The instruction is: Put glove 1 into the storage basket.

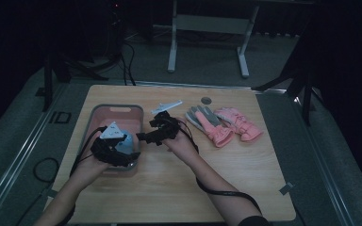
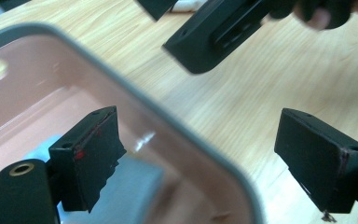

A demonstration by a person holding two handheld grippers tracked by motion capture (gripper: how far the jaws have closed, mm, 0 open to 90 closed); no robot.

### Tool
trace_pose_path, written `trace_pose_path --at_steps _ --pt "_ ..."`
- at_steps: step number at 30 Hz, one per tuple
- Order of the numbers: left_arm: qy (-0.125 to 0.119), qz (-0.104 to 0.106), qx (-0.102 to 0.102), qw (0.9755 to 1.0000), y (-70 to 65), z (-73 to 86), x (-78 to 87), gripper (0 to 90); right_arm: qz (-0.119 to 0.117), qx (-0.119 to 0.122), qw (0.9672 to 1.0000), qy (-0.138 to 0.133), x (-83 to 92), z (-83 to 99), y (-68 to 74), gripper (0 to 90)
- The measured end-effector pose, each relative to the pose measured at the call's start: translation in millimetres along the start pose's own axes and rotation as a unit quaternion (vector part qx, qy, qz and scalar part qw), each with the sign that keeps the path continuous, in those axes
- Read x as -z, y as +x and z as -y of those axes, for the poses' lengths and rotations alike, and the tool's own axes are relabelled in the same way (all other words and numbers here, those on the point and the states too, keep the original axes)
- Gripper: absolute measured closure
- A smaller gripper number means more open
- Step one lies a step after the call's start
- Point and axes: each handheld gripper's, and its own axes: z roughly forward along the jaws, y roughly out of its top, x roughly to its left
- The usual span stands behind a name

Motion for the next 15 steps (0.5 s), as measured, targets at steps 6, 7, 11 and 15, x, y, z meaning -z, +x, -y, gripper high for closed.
trace_pose_path --at_steps 6,7,11,15 --pt "-0.004 0.013 -0.017 0.9998 -18.0 -9.3 -11.4 14.6 0.002 0.001 0.9999 0.011 14.3 13.5 -10.6 20.3" --pt "-0.004 0.014 -0.022 0.9997 -21.0 -10.5 -13.7 14.6 0.003 0.005 0.9999 0.013 16.7 15.7 -12.0 20.2" --pt "-0.011 0.031 -0.024 0.9992 -31.7 -15.1 -22.6 14.6 0.009 0.019 0.9996 0.021 25.7 24.7 -14.9 18.7" --pt "-0.022 0.049 -0.031 0.9981 -42.7 -19.0 -30.5 14.6 0.016 0.012 0.9997 0.017 38.2 36.9 -19.6 16.5"
